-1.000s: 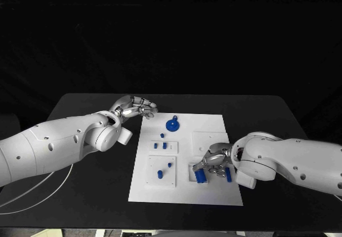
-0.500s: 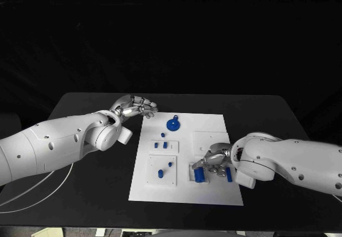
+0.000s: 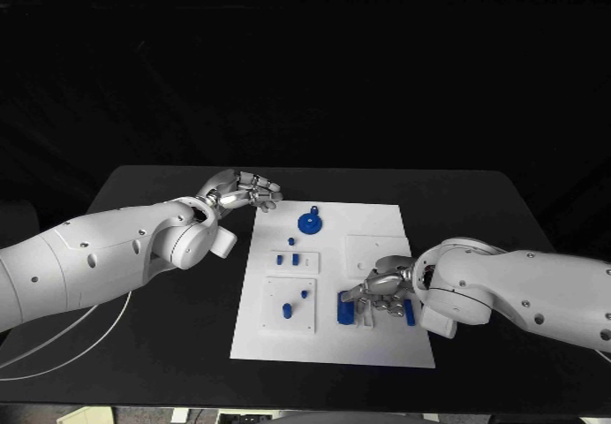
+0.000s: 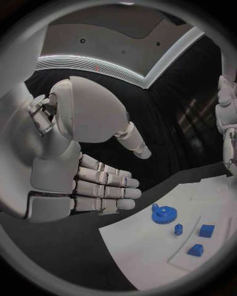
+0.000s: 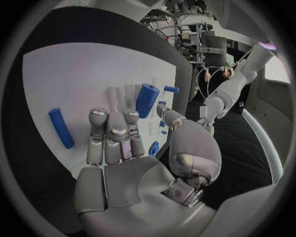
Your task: Assemble the parts on the task board
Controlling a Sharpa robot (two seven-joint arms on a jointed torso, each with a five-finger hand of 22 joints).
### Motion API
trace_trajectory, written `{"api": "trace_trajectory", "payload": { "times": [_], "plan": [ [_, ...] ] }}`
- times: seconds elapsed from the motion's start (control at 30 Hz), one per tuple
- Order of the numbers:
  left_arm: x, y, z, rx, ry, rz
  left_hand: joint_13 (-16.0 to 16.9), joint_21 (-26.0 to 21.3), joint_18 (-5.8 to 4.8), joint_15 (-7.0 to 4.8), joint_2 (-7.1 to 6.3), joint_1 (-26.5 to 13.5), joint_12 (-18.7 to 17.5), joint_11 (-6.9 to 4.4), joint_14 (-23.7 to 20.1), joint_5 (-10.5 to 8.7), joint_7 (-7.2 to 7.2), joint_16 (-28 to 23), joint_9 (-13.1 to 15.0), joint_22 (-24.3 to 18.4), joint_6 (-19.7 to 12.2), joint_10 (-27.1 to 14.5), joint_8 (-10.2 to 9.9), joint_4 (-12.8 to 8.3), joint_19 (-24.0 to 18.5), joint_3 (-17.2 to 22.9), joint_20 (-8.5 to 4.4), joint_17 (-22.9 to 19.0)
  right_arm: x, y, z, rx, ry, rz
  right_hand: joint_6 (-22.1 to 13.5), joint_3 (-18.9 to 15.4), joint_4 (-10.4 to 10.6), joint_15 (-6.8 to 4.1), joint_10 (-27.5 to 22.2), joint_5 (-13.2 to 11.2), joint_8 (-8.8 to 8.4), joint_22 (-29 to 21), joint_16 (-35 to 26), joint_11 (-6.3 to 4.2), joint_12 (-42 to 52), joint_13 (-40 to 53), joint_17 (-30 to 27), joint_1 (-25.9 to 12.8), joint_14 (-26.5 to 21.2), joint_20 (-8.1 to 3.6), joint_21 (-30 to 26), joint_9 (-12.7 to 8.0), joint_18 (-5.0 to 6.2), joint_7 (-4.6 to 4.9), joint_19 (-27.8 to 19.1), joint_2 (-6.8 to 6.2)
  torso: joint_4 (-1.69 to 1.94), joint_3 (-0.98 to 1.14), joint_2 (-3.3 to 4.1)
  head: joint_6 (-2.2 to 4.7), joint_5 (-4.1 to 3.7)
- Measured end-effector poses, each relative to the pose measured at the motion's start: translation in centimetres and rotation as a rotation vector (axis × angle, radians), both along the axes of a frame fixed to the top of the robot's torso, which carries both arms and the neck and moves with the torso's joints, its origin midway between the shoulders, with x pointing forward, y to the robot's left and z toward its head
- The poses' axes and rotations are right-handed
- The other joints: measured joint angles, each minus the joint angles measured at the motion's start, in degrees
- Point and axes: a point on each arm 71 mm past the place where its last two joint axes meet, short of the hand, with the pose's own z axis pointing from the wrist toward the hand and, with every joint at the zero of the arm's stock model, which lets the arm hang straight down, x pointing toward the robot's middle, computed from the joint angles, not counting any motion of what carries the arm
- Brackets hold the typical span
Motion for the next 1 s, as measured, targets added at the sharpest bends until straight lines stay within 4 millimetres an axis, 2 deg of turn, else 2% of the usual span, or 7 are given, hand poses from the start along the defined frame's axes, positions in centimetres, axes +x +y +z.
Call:
{"api": "trace_trajectory", "payload": {
  "times": [0.27, 0.37, 0.47, 0.57, 0.83, 1.0],
  "plan": [
    [0.0, 0.0, 0.0, 0.000, 0.000, 0.000, 0.0, 0.0, -0.03, 0.00, 0.00, 0.0, 0.0, 0.00, 0.0, 0.00, 0.00, 0.0, 0.0, 0.1, 0.0, 0.0, 0.2, 0.0, 0.0, 0.0, 0.00, 0.0, -0.1, 0.0, 0.0, 0.001, -0.007, 0.002, -0.2, -3.0, -0.9, -0.07, 0.0, 0.0, 0.04, 0.1, 0.0, -0.01, -0.2, 0.2, 0.0, 0.0, -0.1, -0.29, 0.0, 0.2, -0.01, 0.18, -0.3, 0.00, -0.01, 0.01, 0.00, 0.01, 0.00],
    [0.0, 0.0, 0.0, 0.000, 0.000, 0.000, 0.0, 0.0, -0.04, 0.00, 0.00, 0.0, 0.0, 0.00, 0.0, 0.00, 0.00, 0.0, 0.0, 0.0, 0.0, 0.0, 0.2, 0.0, 0.0, 0.0, 0.00, 0.0, -0.2, 0.0, 0.0, 0.002, -0.010, 0.003, -0.5, -4.9, -1.9, -0.01, 0.0, 0.0, 0.00, 0.1, 0.0, -0.02, -0.3, 0.3, 0.0, -0.4, -0.2, -0.47, -0.2, 0.2, -0.06, -0.01, -0.5, 0.40, -0.01, 0.01, 0.01, -0.02, 0.04],
    [0.0, 0.0, 0.0, 0.000, 0.001, 0.000, 0.0, 0.0, -0.06, 0.00, 0.00, 0.0, 0.0, 0.00, 0.0, 0.00, 0.00, 0.0, 0.0, 0.0, 0.0, 0.0, 0.2, 0.0, 0.0, 0.0, 0.00, 0.0, -0.4, -0.2, 0.0, 0.005, -0.012, 0.006, -0.5, -5.3, -2.3, -0.01, -0.1, 0.0, -0.01, 0.1, 0.0, -0.09, -0.3, 0.3, 0.0, -0.4, -0.2, -0.41, -0.2, 0.3, -0.08, -0.01, -0.6, 0.40, 0.02, -0.01, 0.01, -0.03, 0.04],
    [0.0, 0.0, 0.0, 0.000, 0.001, 0.000, 0.0, 0.0, -0.11, 0.00, 0.00, 0.0, 0.0, 0.00, 0.0, 0.00, 0.00, 0.0, 0.0, 0.0, 0.0, 0.0, 0.2, 0.0, 0.0, 0.0, 0.00, 0.0, -0.5, -0.4, 0.1, 0.016, -0.015, 0.015, -0.5, -6.0, -3.0, -0.01, -0.1, 0.0, -0.02, 0.2, 0.0, -0.09, -0.3, 0.3, 0.0, 0.2, -0.2, -0.41, -0.2, 0.3, -0.09, -0.01, -0.6, 0.95, 0.02, -0.01, 0.00, -0.03, 0.05],
    [0.0, 0.0, 0.0, 0.000, 0.001, 0.000, 0.0, 0.0, -0.17, 0.00, 0.00, 0.0, 0.0, 0.00, 0.0, 0.00, 0.00, 0.0, 0.0, 0.1, 0.0, 0.0, 0.2, 0.0, 0.0, 0.0, 0.00, 0.0, -1.2, -0.8, 0.4, 0.052, -0.019, 0.057, -0.6, -7.0, -8.1, -0.18, -0.1, 0.0, -0.02, 0.2, 0.0, -0.09, -0.3, 0.5, -0.2, 4.8, -0.4, -0.83, -0.4, 0.3, -0.18, -0.11, -0.6, 1.91, 0.02, -0.02, 0.00, 0.12, 0.12],
    [0.0, 0.1, 0.0, 0.000, 0.001, 0.001, 0.0, 0.0, -0.19, 0.00, 0.00, 0.0, 0.0, 0.00, 0.0, 0.00, 0.00, 0.0, 0.0, 0.1, 0.0, 0.0, 0.2, 0.0, 0.0, 0.0, 0.00, 0.1, -1.5, -0.8, 0.5, 0.055, -0.023, 0.084, -0.6, -7.0, -9.3, -0.17, -0.1, 0.0, -0.01, 0.2, 0.0, -0.09, -0.6, 0.5, -0.3, 5.6, -0.4, -0.83, -0.4, 0.3, -0.19, -0.11, -0.6, 2.73, 0.01, -0.01, -0.02, 0.08, 0.15]
  ]
}}
